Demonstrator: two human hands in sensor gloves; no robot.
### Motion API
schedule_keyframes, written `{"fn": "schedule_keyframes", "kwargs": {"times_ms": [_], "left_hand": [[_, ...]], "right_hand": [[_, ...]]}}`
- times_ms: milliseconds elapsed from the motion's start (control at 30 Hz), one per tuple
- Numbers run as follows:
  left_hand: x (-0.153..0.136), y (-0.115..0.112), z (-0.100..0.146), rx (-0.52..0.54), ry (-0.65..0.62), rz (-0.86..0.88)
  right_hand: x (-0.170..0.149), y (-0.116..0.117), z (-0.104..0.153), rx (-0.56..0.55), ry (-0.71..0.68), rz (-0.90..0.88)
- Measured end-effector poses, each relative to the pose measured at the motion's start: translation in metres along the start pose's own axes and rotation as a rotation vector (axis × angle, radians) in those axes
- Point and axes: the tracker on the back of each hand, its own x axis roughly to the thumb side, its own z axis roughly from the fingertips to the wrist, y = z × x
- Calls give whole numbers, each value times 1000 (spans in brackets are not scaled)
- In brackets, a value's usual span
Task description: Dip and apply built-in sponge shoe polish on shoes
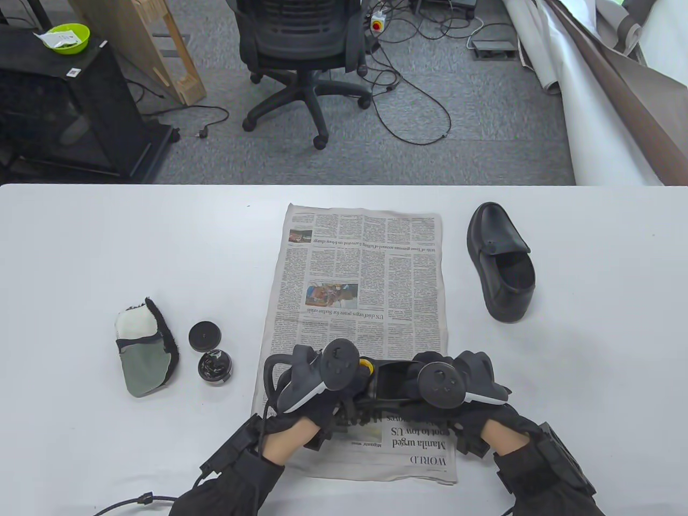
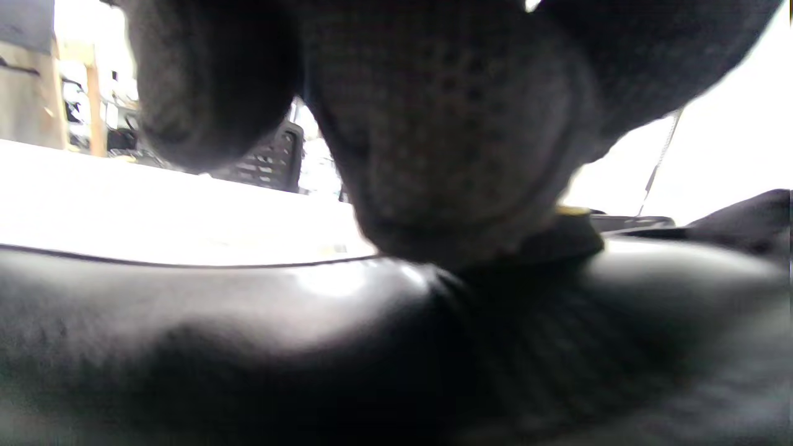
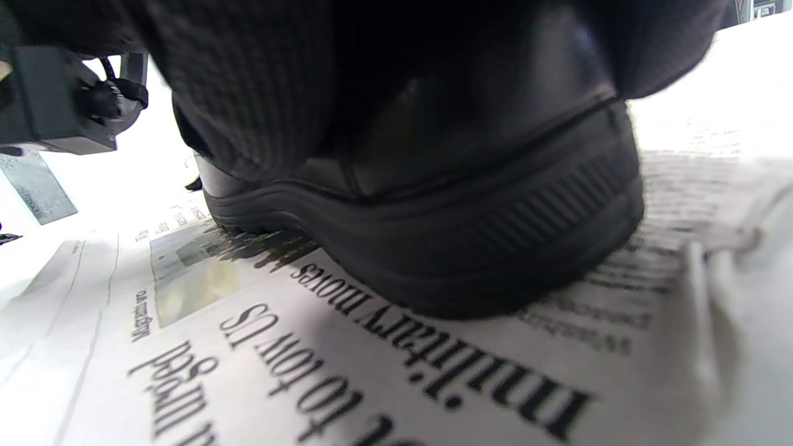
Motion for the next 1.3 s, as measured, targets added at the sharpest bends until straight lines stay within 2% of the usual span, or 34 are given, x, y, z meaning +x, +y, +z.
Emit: {"fn": "schedule_keyframes", "kwargs": {"times_ms": [167, 267, 433, 533, 633, 833, 1000, 1200, 1300], "left_hand": [[-14, 0, -5, -5, 67, -137], [-30, 3, -4, -84, 110, -104], [-52, 14, 4, -163, 156, -198], [-59, 20, 7, -244, 146, -186], [-60, 22, 9, -274, 105, -175], [-38, 17, 14, -357, -57, -9], [-12, 11, 20, -285, -153, 73], [2, 11, 20, -113, -135, 162], [10, 7, 11, -89, -159, 155]], "right_hand": [[0, 0, 0, -1, 4, 3], [0, 0, 0, -1, 5, 4], [0, 0, 0, -2, 9, 6], [0, 0, 0, -2, 10, 7], [0, 0, 0, -1, 11, 6], [0, 0, 0, -2, 9, 6], [0, 0, 0, -3, 6, -1], [0, 0, 0, -1, 0, -2], [0, 0, 0, -1, -1, -2]]}}
